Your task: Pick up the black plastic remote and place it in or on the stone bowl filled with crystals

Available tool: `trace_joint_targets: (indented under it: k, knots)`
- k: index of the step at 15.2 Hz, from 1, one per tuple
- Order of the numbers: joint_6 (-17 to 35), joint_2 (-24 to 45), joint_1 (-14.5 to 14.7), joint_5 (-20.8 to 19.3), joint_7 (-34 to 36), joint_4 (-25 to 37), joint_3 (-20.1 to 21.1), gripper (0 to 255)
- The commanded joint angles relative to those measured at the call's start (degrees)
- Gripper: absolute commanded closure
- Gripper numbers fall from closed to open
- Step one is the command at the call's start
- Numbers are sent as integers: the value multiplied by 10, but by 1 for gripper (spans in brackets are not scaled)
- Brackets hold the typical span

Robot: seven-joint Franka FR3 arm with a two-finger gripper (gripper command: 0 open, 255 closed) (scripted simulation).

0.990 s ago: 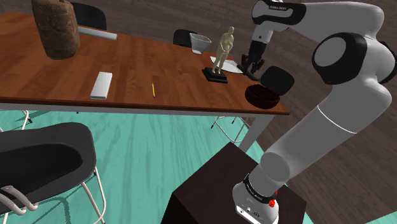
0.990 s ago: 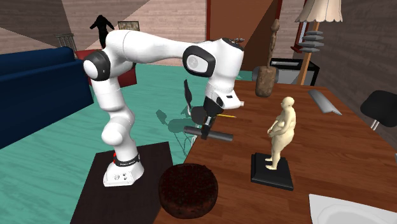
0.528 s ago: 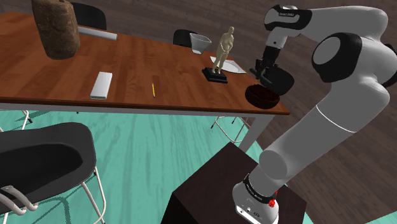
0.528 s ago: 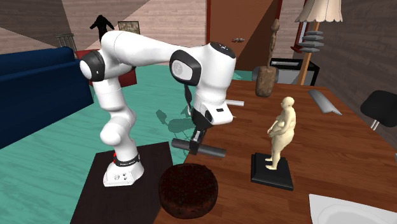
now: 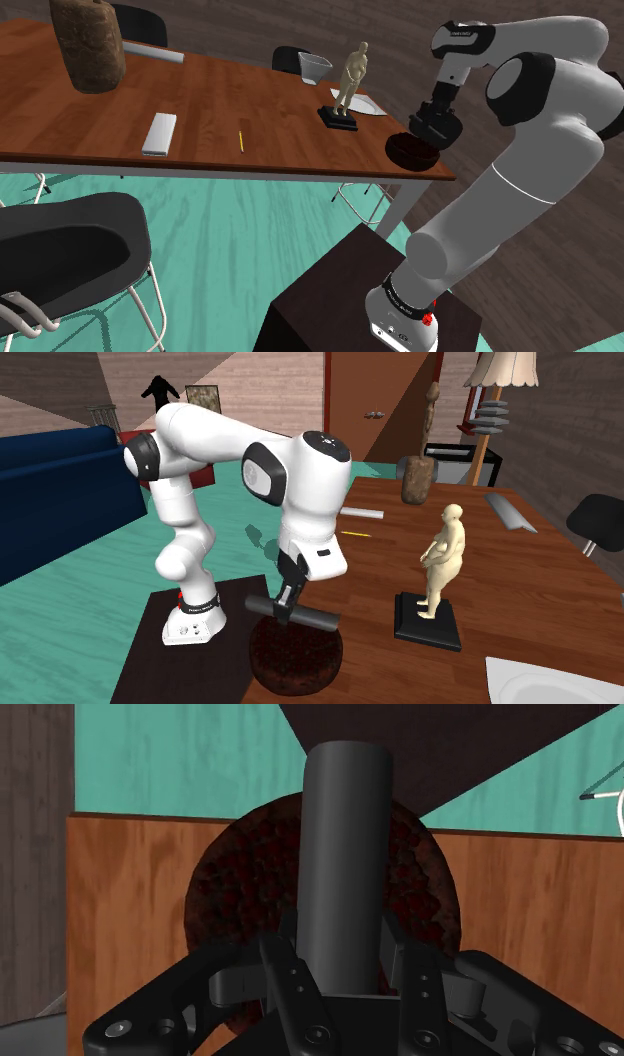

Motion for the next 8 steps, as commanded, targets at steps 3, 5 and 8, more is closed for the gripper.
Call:
trace_joint_targets:
  k: [3,5,8]
  knots:
    - [30,-2,-2,-2,-1,-31,-2,255]
    - [45,-2,-2,-2,0,-46,-2,255]
    - [68,-1,-2,-2,1,-69,-2,255]
